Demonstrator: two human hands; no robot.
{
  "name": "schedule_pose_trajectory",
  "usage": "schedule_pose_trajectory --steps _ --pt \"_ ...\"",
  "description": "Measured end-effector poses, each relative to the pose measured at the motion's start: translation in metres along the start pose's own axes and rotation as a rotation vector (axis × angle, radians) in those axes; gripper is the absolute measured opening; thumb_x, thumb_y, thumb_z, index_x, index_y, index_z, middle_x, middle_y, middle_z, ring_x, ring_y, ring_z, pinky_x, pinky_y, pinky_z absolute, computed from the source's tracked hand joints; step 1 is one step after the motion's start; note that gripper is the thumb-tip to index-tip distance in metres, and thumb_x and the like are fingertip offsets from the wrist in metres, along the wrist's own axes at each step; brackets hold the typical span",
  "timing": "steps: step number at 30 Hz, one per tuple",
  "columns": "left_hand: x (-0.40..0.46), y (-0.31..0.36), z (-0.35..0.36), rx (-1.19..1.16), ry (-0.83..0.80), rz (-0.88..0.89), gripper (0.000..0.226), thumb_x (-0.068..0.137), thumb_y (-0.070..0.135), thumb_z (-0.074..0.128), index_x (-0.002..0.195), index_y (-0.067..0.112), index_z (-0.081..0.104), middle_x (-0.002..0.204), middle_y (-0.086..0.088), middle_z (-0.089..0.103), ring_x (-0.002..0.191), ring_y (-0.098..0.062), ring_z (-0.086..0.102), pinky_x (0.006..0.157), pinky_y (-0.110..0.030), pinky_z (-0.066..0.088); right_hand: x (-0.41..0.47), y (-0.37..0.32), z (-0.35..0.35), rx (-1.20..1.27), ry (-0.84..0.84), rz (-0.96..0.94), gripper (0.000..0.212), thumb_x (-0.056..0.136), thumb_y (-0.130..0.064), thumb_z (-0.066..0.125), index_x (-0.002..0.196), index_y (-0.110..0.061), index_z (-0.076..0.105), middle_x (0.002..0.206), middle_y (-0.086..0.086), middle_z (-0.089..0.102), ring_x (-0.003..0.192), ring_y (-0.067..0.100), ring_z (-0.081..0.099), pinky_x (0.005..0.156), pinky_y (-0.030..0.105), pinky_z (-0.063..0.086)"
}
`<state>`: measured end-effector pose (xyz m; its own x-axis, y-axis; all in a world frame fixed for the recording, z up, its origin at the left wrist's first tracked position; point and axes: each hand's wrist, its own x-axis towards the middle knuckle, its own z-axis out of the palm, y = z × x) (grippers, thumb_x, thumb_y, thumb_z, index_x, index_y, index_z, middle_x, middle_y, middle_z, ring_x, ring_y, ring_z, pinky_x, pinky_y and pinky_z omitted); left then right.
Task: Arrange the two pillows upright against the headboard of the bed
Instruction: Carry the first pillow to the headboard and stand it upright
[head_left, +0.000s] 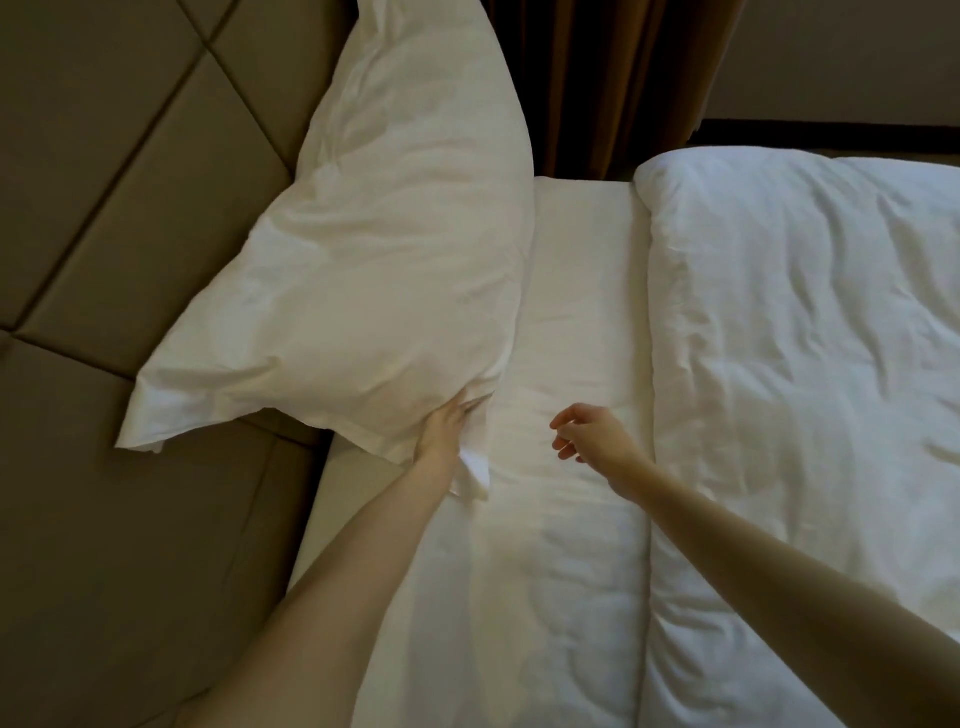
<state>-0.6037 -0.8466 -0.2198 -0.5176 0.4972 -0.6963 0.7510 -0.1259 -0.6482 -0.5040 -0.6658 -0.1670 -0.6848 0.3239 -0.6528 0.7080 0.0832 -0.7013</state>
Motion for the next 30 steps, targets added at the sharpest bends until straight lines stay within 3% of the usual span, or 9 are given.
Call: schedule_pose_trajectory --steps 2,5,8,10,14,20,24,27,30 --pt "-0.002 0.001 -0.002 -0.066 -0.032 -0.015 0.070 0.098 0.055 0.021 0.153 0.015 0.002 0.163 0.000 -0.008 0.147 -0.025 -0.022 0.115 -0.053 -0.015 -0.001 -0.001 0.003 0.011 -0.002 0.005 0.022 0.087 -0.001 0.044 0.087 -0.010 0.064 0.075 0.007 0.066 0.062 0.016 0.060 0.055 0.020 0.043" --pt "-0.017 -0.003 -0.002 -0.313 0.141 0.084 0.046 0.100 0.031 0.033 0.142 0.016 0.045 0.158 -0.009 0.026 0.149 -0.028 0.004 0.117 -0.053 -0.011 -0.007 -0.004 0.003 0.016 0.004 0.006 0.024 0.085 0.000 0.043 0.083 -0.013 0.063 0.074 0.006 0.065 0.062 0.016 0.060 0.054 0.020 0.042" --pt "-0.046 -0.034 -0.007 -0.471 0.504 -0.016 0.027 0.068 0.034 0.073 0.092 0.022 0.076 0.106 -0.001 0.071 0.110 -0.022 0.063 0.109 -0.038 0.037 -0.016 -0.013 -0.001 0.038 0.031 -0.014 0.026 0.084 0.001 0.041 0.079 -0.015 0.061 0.074 0.006 0.065 0.061 0.016 0.060 0.052 0.018 0.041" --pt "-0.064 -0.052 -0.007 -0.594 0.650 -0.122 0.031 0.047 0.036 0.084 0.074 0.022 0.076 0.085 0.004 0.073 0.085 -0.019 0.070 0.093 -0.033 0.050 -0.023 -0.021 -0.002 0.056 0.033 -0.037 0.025 0.084 0.001 0.041 0.081 -0.013 0.062 0.075 0.008 0.065 0.062 0.016 0.060 0.053 0.020 0.041" --pt "-0.099 -0.101 -0.002 -0.783 0.848 -0.493 0.019 0.073 0.017 0.063 0.090 0.015 0.072 0.114 -0.009 0.067 0.107 -0.028 0.062 0.096 -0.045 0.032 -0.043 -0.043 -0.006 0.073 0.038 -0.102 0.025 0.084 0.001 0.041 0.087 -0.010 0.063 0.078 0.008 0.065 0.064 0.016 0.060 0.055 0.020 0.042" --pt "-0.146 -0.169 0.020 -1.200 0.643 -1.040 0.038 0.096 0.027 0.047 0.130 0.009 0.047 0.143 -0.016 0.042 0.130 -0.036 0.041 0.107 -0.055 0.025 -0.078 -0.076 -0.015 0.080 0.083 -0.197 0.026 0.083 0.000 0.039 0.087 -0.010 0.063 0.076 0.006 0.066 0.065 0.017 0.061 0.057 0.022 0.043" --pt "-0.162 -0.194 0.044 -2.024 0.235 -1.344 0.053 0.096 0.027 0.046 0.141 0.003 0.031 0.144 -0.021 0.040 0.128 -0.040 0.044 0.111 -0.055 0.030 -0.095 -0.096 -0.022 0.085 0.107 -0.241 0.027 0.083 0.000 0.039 0.084 -0.012 0.063 0.075 0.006 0.066 0.065 0.017 0.062 0.058 0.023 0.043" --pt "-0.175 -0.186 0.054 -2.310 -0.009 -1.037 0.070 0.092 0.033 0.057 0.147 -0.001 0.027 0.147 -0.022 0.040 0.128 -0.040 0.045 0.105 -0.046 0.041 -0.102 -0.108 -0.026 0.076 0.122 -0.262 0.027 0.083 0.001 0.040 0.081 -0.015 0.063 0.075 0.005 0.067 0.065 0.016 0.063 0.058 0.022 0.043" --pt "-0.189 -0.197 0.053 -2.319 0.067 -0.804 0.069 0.090 0.030 0.063 0.144 0.001 0.033 0.144 -0.020 0.044 0.125 -0.038 0.048 0.092 -0.042 0.044 -0.107 -0.124 -0.030 0.052 0.127 -0.287 0.027 0.083 0.002 0.041 0.082 -0.014 0.063 0.077 0.008 0.067 0.065 0.017 0.062 0.059 0.023 0.044"
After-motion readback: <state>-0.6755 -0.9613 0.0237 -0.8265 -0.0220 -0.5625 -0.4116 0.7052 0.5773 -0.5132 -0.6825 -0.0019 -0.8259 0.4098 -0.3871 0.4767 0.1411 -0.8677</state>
